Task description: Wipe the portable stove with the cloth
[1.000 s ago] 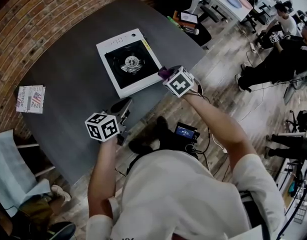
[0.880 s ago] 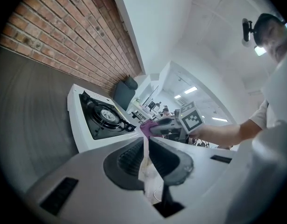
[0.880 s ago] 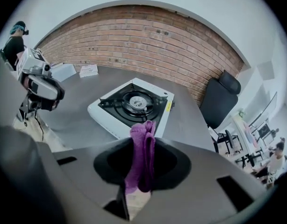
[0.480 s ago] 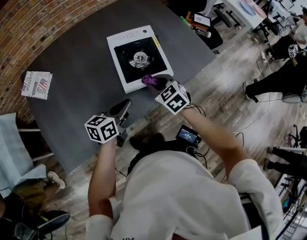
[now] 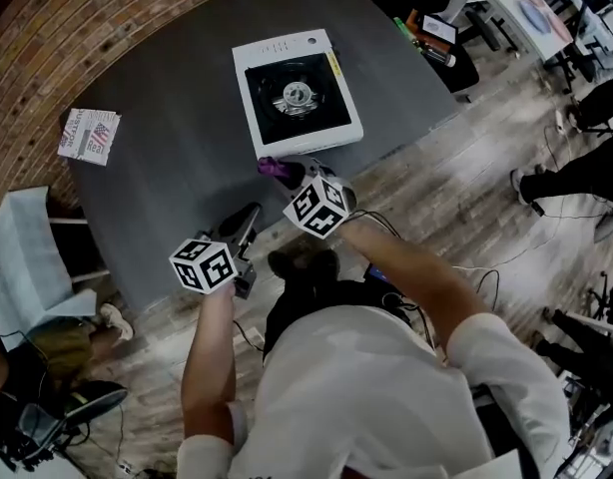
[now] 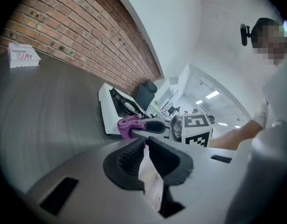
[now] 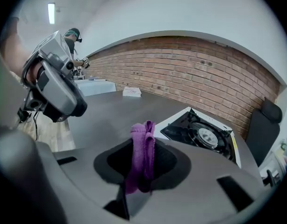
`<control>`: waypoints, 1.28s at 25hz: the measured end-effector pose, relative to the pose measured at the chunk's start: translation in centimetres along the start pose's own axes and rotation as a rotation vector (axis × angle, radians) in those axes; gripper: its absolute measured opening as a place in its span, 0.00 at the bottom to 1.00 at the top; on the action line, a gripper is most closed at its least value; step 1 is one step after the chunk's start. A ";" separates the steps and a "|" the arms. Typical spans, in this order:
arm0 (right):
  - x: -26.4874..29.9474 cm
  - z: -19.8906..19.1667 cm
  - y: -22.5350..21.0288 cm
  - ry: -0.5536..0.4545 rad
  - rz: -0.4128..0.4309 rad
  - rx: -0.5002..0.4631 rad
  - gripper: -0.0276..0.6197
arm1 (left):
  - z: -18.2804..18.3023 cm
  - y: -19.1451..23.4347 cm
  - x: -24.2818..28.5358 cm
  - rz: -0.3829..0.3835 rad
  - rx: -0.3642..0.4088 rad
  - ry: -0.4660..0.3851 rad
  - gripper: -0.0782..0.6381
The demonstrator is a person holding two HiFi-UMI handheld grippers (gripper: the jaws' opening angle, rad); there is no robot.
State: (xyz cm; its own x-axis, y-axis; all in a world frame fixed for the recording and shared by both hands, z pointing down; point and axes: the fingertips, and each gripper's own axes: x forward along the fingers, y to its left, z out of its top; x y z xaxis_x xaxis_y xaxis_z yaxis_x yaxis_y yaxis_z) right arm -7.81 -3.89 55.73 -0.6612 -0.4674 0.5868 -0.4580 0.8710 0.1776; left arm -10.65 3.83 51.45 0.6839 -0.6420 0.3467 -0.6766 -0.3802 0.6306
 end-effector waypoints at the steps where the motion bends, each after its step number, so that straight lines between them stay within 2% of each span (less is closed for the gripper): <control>1: 0.3 -0.1 0.3 0.003 0.009 -0.008 0.19 | -0.3 0.0 -0.3 0.011 -0.005 -0.005 0.17; 5: 1.7 -0.5 0.5 0.008 0.018 -0.033 0.19 | -0.8 0.0 -0.9 0.048 -0.018 -0.020 0.17; 11: 2.3 -1.0 -0.1 -0.006 -0.028 -0.094 0.19 | -1.6 0.0 -0.8 0.079 -0.027 -0.024 0.17; 21: 0.0 -4.0 -3.0 0.005 -0.098 -0.146 0.19 | -2.7 -1.9 2.6 0.037 -0.012 0.017 0.17; 32: -3.7 -7.7 -7.2 0.023 -0.169 -0.135 0.19 | -3.1 -4.7 6.0 -0.002 0.023 0.056 0.17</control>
State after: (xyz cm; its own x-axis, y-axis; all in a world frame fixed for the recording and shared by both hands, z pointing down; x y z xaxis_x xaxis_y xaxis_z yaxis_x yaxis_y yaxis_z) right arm 2.53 -7.26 58.36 -0.5674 -0.6062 0.5573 -0.4763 0.7937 0.3784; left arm -2.50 3.84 52.76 0.6991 -0.6033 0.3838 -0.6807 -0.3972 0.6156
